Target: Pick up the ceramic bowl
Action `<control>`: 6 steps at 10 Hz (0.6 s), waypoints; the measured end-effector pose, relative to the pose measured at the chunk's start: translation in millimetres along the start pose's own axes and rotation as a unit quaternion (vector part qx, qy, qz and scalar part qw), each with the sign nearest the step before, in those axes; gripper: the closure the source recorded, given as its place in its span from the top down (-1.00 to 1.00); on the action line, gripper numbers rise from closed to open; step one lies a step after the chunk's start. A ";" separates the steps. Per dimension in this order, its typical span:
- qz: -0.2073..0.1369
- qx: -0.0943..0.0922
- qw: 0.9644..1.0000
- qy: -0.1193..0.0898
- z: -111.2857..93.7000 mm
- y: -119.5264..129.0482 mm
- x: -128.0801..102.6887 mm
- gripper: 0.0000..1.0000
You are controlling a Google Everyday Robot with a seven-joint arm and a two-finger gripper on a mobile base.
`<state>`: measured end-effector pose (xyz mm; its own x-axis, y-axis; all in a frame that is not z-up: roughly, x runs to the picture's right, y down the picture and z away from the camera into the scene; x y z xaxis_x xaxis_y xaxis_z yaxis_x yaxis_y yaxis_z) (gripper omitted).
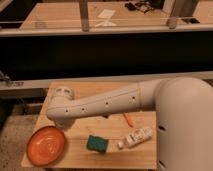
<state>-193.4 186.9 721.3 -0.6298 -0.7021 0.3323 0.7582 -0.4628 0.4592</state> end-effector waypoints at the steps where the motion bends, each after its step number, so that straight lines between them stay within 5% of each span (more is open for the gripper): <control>1: 0.000 0.002 1.000 -0.001 -0.1 0.1 -0.2 -0.48; 6: -0.003 0.011 1.000 -0.002 -2.9 -2.3 -1.1 -0.61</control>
<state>-193.9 187.1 717.5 -0.6351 -0.6966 0.3337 0.7507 -0.4551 0.4788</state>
